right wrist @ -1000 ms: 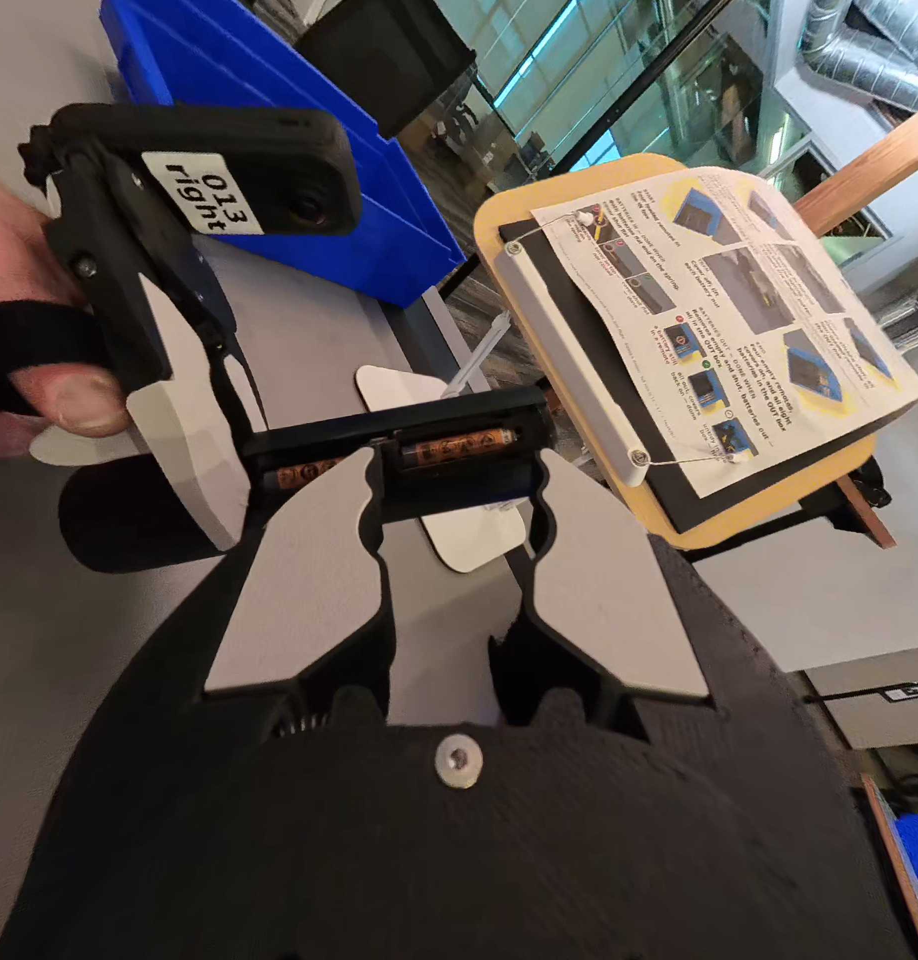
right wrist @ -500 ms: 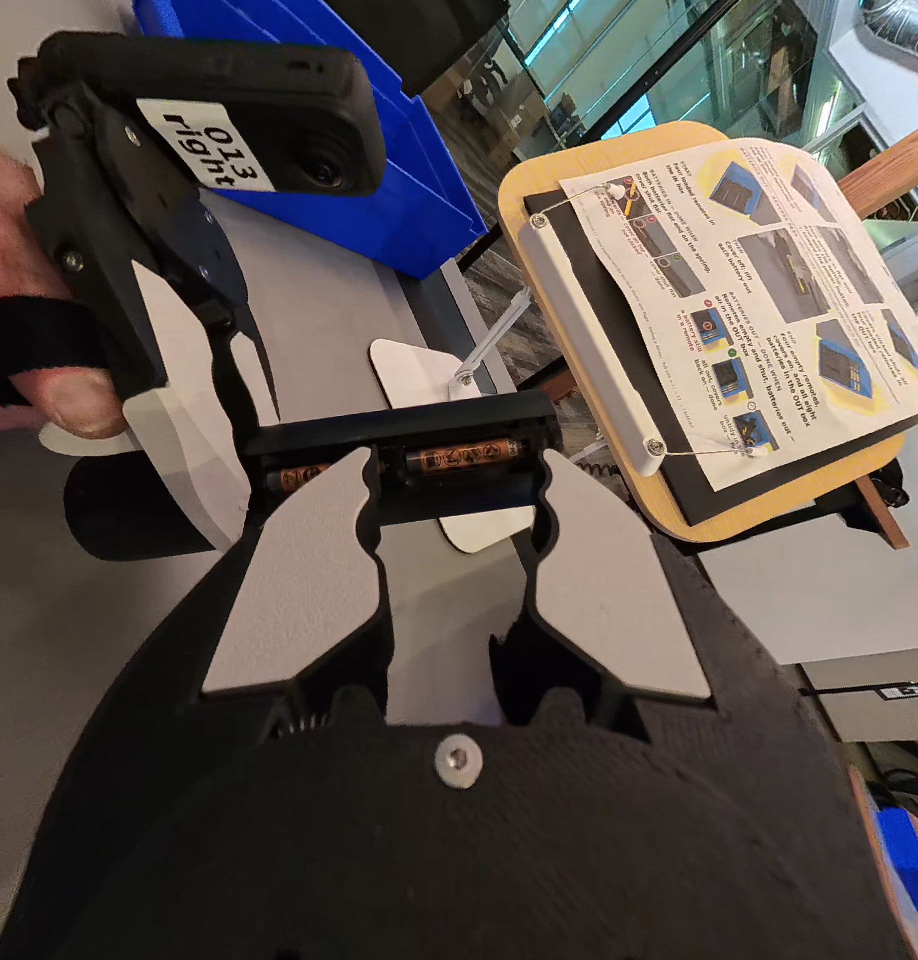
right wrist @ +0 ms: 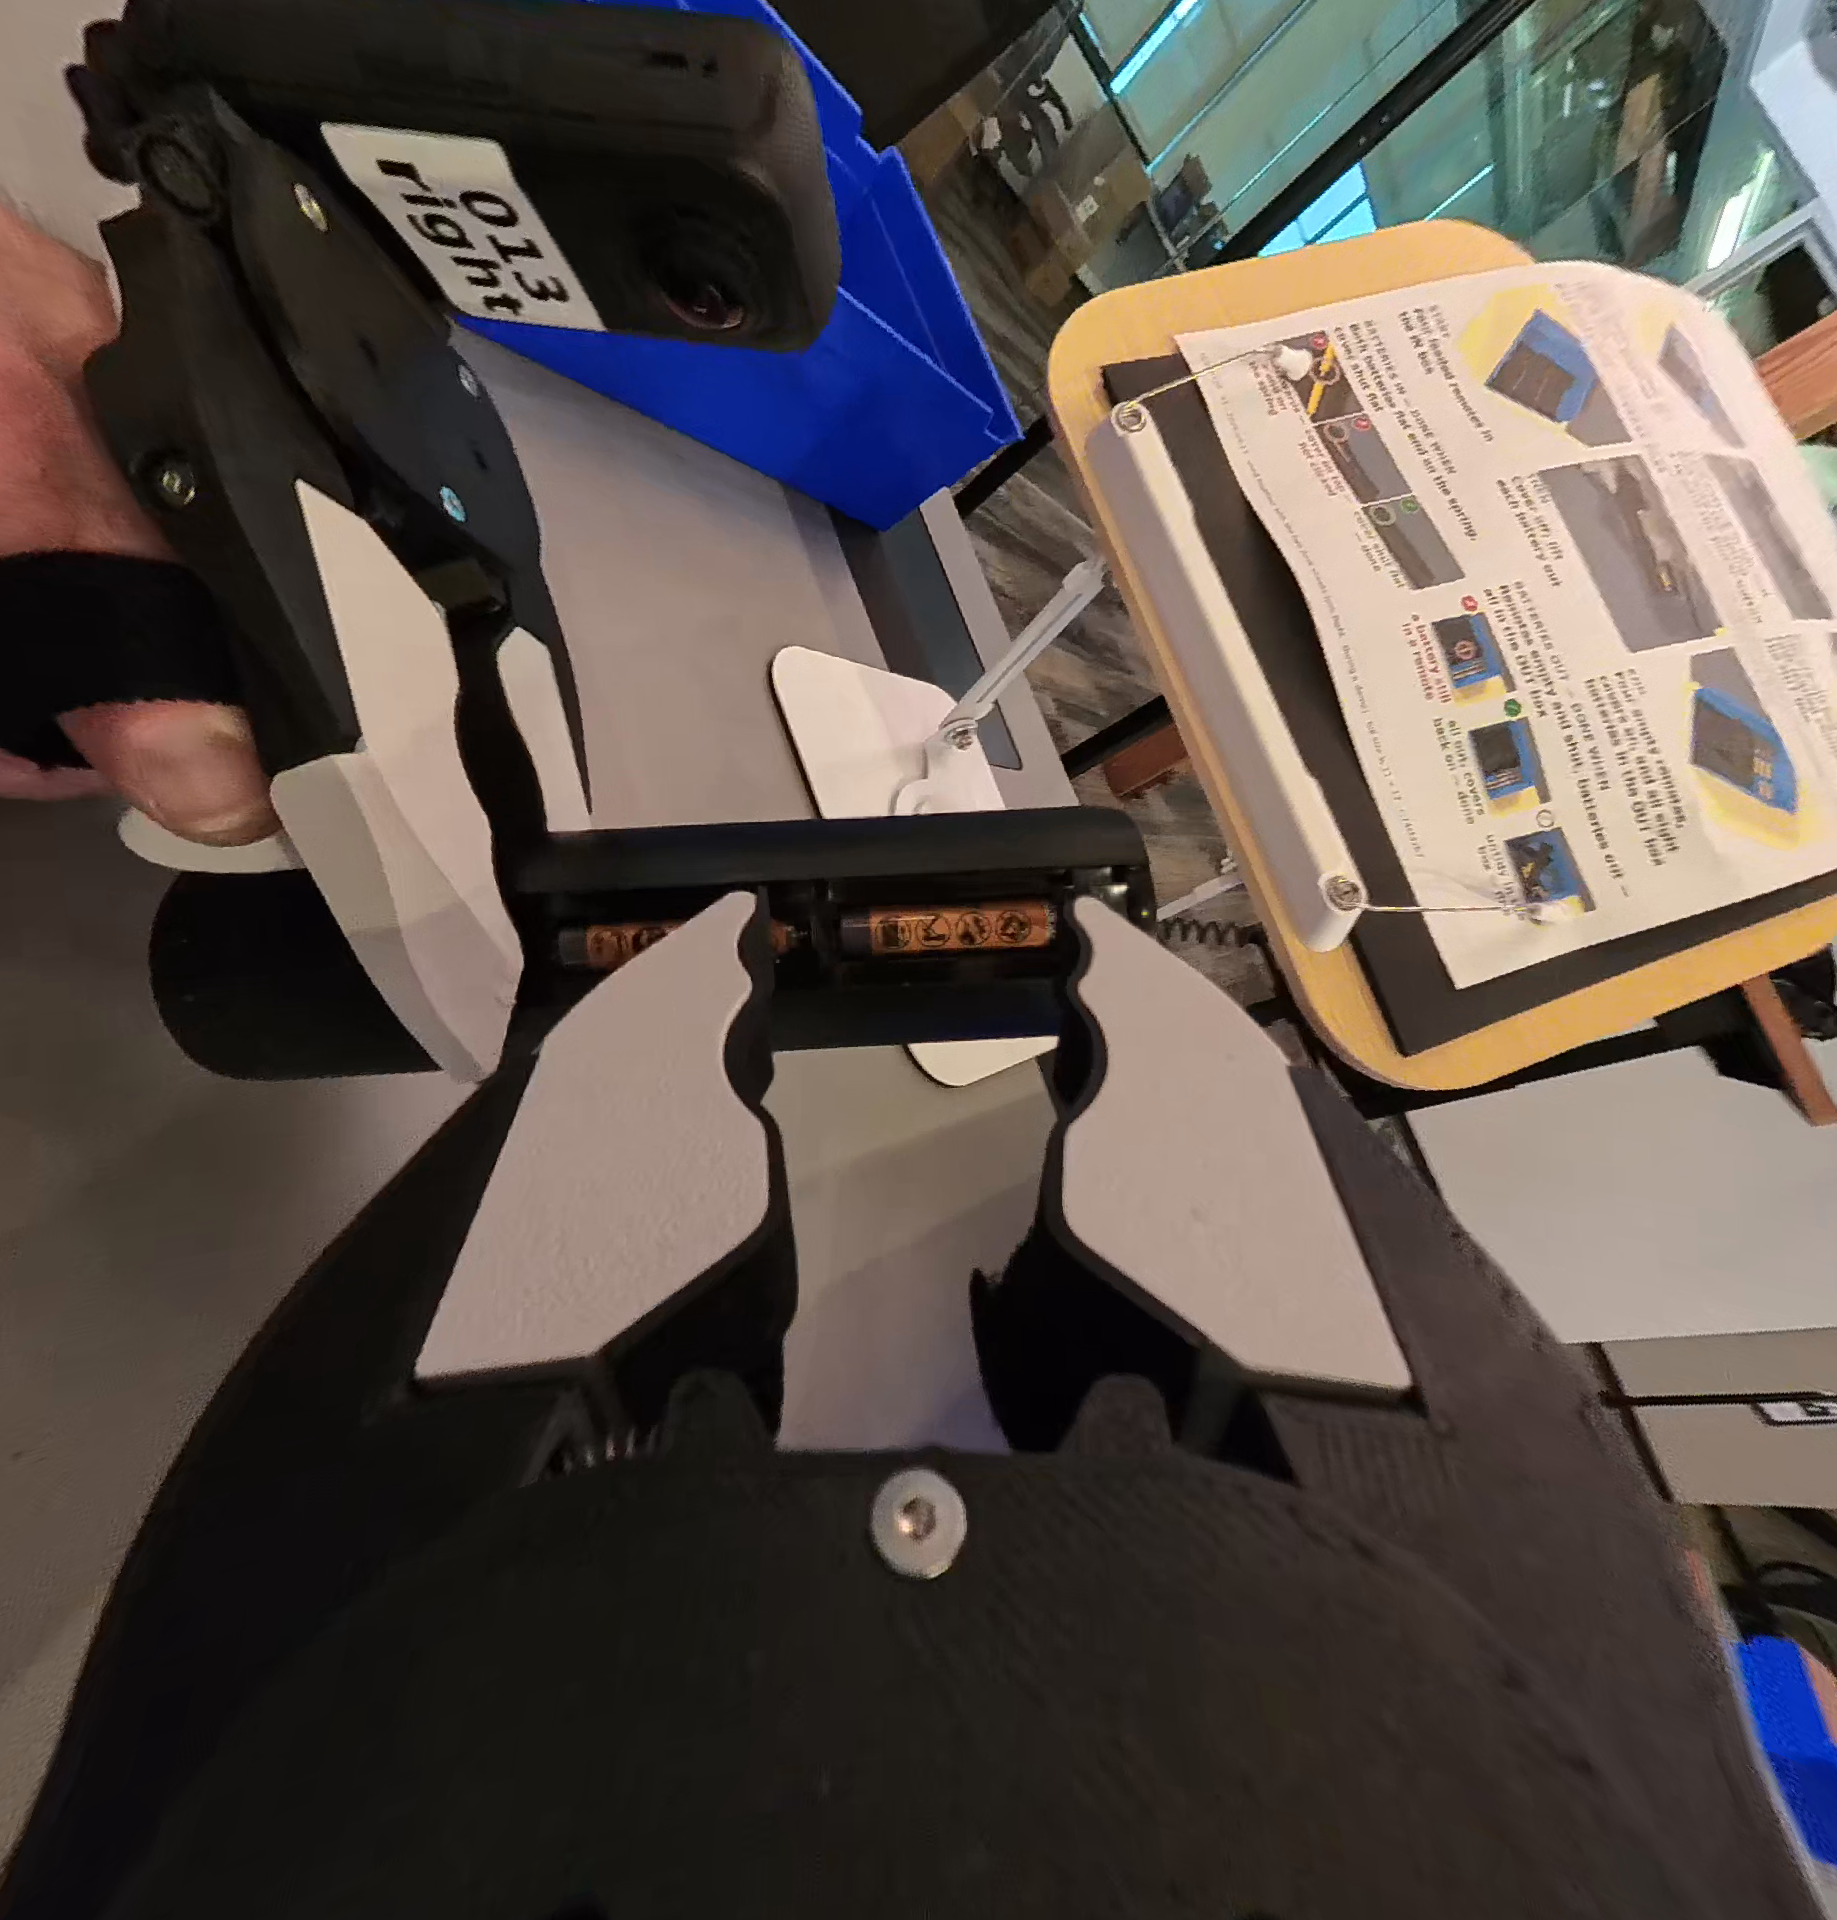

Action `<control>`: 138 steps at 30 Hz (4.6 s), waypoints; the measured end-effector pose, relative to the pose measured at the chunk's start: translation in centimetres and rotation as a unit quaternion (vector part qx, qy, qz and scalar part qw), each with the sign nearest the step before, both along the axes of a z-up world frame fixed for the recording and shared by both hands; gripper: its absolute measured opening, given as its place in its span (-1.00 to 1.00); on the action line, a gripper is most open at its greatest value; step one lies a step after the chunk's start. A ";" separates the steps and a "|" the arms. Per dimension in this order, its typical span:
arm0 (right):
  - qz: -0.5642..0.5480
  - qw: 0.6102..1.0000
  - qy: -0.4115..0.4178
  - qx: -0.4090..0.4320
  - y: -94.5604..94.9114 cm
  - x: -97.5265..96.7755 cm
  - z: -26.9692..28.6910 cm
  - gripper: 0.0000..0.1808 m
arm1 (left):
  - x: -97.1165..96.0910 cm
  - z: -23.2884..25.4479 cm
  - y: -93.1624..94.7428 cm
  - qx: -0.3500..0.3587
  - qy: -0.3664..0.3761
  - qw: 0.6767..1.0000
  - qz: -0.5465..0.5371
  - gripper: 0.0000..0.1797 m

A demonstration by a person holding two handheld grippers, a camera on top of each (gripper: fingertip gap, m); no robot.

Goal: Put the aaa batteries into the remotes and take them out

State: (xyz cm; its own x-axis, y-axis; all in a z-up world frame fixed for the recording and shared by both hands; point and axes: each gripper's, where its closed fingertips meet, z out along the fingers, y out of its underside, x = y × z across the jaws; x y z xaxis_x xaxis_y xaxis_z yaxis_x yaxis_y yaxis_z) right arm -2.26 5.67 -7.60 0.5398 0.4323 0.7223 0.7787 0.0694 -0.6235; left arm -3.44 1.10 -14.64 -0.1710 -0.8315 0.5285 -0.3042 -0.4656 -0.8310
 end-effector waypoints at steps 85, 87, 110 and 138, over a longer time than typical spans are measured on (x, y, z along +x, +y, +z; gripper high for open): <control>0.154 0.877 -0.038 -0.454 -3.7 -0.2 -0.8 -0.71 | 0.6 -0.9 -1.8 0.157 0.029 0.986 -0.039 -0.78; 0.151 0.874 -0.054 -0.458 -3.9 -0.2 -0.9 -0.72 | 0.6 -1.0 -1.7 0.178 0.033 0.983 -0.034 -0.78; 0.216 0.858 0.038 -0.465 -5.8 0.0 0.9 -0.81 | 0.2 0.6 -2.3 0.310 0.021 0.948 -0.071 -0.76; 0.055 0.957 -0.062 -0.277 -4.1 0.2 1.0 -0.56 | 0.0 0.1 -2.1 0.266 0.058 0.960 -0.062 -0.78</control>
